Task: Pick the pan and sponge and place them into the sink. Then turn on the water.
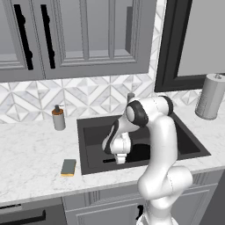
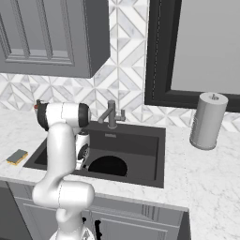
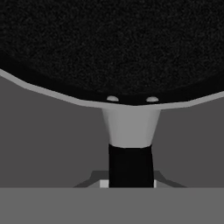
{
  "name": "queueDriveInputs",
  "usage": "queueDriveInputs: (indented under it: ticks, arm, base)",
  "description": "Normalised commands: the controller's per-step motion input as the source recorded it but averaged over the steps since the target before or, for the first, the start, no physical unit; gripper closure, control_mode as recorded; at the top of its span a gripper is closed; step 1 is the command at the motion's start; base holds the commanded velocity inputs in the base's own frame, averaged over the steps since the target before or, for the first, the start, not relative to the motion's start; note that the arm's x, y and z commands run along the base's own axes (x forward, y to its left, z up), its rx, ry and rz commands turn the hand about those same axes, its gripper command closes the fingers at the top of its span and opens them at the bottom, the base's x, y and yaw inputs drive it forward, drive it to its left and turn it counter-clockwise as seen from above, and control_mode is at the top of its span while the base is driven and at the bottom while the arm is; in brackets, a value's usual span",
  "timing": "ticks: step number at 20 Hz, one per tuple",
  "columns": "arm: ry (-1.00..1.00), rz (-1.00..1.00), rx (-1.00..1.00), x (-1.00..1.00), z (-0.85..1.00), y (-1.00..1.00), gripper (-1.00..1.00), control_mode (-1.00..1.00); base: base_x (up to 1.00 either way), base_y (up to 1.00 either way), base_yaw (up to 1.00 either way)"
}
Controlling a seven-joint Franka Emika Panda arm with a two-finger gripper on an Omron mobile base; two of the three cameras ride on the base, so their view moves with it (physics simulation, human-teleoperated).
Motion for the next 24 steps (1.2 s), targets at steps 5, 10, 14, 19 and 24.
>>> queueDriveInputs:
  ticks: [5, 10, 14, 19, 24]
  arm:
    - [0.00, 0.00, 0.00, 0.01, -0.20, 0.00, 1.00, -1.00]
    - [0.00, 0.00, 0.00, 0.00, 0.00, 0.00, -1.00, -1.00]
    - [0.00, 0.03, 0.00, 0.00, 0.26, 0.00, -1.00, -1.00]
    - [0.02, 0.00, 0.00, 0.00, 0.69, 0.00, -1.00, -1.00]
    - [0.01, 0.00, 0.00, -0.02, 0.88, 0.00, -1.00, -1.00]
  base:
    - [0.00, 0.00, 0.00]
    - [0.00, 0.00, 0.00]
    - [0.00, 0.00, 0.00]
    - [0.00, 0.00, 0.00]
    - [0.00, 0.00, 0.00]
